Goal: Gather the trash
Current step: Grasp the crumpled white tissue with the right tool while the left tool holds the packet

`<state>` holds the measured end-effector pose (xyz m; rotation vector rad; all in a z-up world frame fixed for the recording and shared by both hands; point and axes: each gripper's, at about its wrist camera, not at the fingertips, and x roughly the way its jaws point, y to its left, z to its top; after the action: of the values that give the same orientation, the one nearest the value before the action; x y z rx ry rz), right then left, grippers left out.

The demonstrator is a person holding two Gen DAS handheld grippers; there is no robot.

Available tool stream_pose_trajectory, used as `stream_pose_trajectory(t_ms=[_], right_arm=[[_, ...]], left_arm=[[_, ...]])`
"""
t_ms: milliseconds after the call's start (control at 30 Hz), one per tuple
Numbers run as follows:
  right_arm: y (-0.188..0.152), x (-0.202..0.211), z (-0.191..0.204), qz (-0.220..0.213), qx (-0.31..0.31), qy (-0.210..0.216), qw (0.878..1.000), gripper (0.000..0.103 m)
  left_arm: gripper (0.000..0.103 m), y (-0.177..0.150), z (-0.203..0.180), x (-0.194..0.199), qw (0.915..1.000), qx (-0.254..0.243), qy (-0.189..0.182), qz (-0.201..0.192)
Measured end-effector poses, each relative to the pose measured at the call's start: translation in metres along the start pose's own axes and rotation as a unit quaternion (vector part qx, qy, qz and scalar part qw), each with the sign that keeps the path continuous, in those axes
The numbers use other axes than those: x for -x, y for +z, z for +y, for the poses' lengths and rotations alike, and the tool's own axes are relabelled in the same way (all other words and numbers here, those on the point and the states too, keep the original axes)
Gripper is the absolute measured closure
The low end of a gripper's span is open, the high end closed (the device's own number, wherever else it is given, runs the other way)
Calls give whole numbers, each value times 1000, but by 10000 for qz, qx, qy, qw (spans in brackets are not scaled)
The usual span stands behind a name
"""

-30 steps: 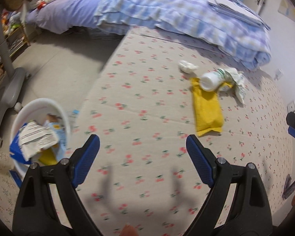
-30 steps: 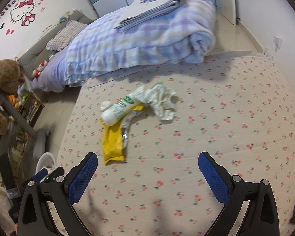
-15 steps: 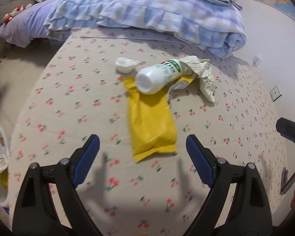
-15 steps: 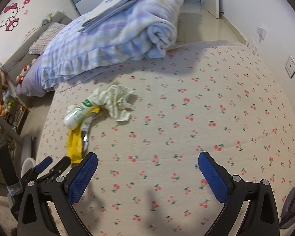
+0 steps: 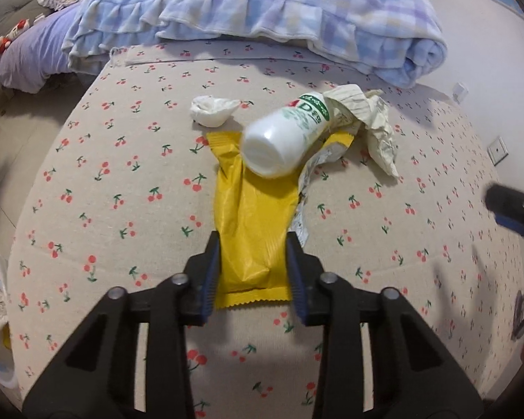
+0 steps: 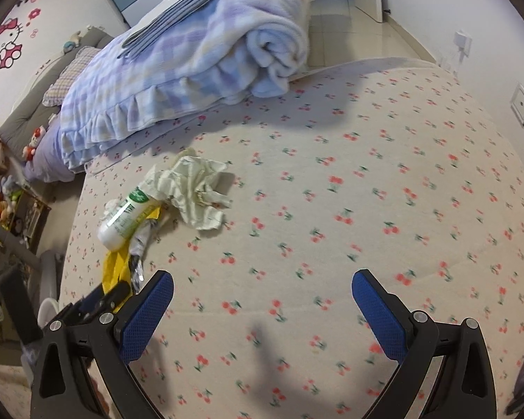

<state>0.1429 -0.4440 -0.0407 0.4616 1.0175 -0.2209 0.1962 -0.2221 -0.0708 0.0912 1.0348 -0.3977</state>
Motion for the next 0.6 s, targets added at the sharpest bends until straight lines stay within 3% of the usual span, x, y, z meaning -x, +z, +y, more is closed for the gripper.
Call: stream_pose_trajectory(t_ms=[333, 600], right_arm=[[19, -44, 40, -197, 315, 56, 9993, 4], [26, -80, 68, -207, 636, -86, 9977, 25]], left_arm=[[74, -11, 36, 40, 10000, 1, -53, 56], [74, -15, 77, 68, 9995, 294, -50, -127]])
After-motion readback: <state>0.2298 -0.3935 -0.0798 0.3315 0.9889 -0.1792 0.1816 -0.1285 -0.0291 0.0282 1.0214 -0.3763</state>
